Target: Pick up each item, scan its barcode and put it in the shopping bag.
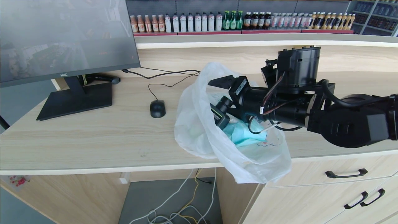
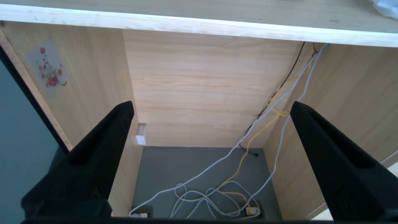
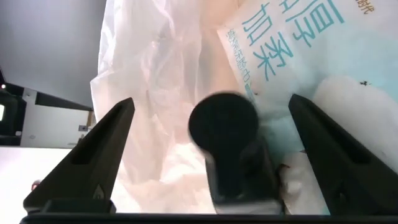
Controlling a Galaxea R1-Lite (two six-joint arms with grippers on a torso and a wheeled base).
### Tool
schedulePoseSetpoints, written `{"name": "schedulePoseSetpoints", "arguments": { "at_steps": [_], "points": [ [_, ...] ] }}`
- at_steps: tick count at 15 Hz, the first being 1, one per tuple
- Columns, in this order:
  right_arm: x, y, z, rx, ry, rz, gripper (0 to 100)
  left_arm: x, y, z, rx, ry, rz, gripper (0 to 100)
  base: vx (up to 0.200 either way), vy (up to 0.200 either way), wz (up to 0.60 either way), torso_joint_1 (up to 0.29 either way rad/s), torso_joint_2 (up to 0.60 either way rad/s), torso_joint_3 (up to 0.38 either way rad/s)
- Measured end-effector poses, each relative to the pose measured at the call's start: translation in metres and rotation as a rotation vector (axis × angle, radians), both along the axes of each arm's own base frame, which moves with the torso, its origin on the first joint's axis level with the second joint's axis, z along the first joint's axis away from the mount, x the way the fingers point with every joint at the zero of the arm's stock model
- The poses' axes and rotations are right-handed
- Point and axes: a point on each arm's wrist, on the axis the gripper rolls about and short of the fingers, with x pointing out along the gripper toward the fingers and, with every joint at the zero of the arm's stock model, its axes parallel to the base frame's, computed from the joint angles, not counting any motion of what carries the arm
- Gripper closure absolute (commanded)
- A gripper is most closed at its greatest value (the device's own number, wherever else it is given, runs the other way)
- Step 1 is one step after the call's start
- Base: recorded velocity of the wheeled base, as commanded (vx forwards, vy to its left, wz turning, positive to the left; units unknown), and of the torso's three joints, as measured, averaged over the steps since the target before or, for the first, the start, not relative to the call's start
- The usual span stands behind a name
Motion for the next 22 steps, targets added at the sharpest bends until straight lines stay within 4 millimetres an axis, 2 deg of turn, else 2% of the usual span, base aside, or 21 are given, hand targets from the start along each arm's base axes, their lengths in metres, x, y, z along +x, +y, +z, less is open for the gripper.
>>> {"name": "schedulePoseSetpoints", "arguments": {
  "at_steps": [6,14,18,22],
  "points": [
    [-0.005,-0.003,0.007,0.008,-0.013,-0.01,0,0.0,0.0,0.0,0.0,0.0,-0.001,0,0.0,0.0,0.0,0.0,0.0,0.0],
    [-0.027,-0.016,0.051,0.01,-0.178,-0.085,0,0.0,0.0,0.0,0.0,0.0,0.0,0,0.0,0.0,0.0,0.0,0.0,0.0],
    [-0.051,-0.028,0.063,-0.017,-0.234,-0.12,0,0.0,0.0,0.0,0.0,0.0,0.0,0,0.0,0.0,0.0,0.0,0.0,0.0],
    [-0.095,-0.056,0.057,-0.178,-0.352,-0.09,0,0.0,0.0,0.0,0.0,0.0,0.0,0,0.0,0.0,0.0,0.0,0.0,0.0]
  ]
}}
